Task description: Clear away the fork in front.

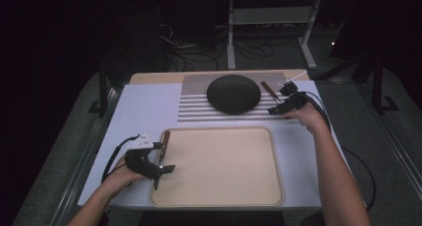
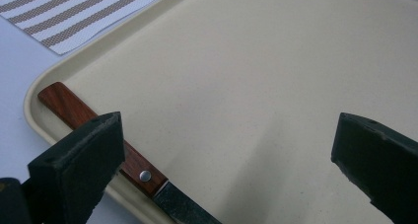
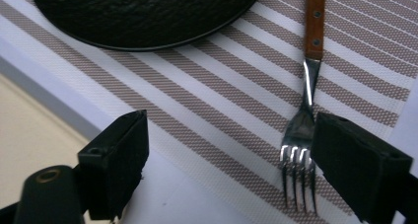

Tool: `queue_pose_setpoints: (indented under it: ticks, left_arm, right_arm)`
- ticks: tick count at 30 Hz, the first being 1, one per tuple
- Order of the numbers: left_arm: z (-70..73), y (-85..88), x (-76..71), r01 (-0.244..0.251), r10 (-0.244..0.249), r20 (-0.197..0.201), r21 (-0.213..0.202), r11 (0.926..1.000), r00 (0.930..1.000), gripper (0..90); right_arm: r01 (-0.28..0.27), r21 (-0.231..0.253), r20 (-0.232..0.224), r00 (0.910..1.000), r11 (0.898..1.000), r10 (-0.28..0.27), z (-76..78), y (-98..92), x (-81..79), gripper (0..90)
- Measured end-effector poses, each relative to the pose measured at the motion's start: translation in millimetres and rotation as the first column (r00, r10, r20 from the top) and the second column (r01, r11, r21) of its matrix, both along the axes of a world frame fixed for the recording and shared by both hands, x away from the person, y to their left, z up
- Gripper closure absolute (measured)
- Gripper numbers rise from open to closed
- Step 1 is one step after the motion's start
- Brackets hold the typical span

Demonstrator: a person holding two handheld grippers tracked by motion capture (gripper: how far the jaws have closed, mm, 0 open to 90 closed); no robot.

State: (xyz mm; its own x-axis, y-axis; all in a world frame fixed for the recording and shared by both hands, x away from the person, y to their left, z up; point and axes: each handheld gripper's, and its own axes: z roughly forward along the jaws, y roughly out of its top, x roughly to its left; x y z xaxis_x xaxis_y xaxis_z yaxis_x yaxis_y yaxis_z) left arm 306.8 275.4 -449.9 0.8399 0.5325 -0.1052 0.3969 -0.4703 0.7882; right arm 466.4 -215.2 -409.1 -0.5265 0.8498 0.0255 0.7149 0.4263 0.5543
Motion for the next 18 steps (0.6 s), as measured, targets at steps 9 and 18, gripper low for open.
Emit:
queue_pose_setpoints:
  ticks: [9, 18]
  left_arm:
    - [-0.8, -0.6, 0.3, 0.003, -0.003, -0.004, 0.000, 1.0000, 1.0000, 0.0]
    - [-0.9, -0.6, 0.6, 0.002, -0.002, -0.007, 0.000, 1.0000, 1.0000, 0.0]
  right_arm:
    - [0.043, -0.006, -0.010, 0.9990, 0.999, -0.043, -1.6, -7.2, 19.5, 21.6]
    - [0.069, -0.084, -0.021, 0.9973, 0.994, -0.071, -6.2, -9.2, 38.3, 34.9]
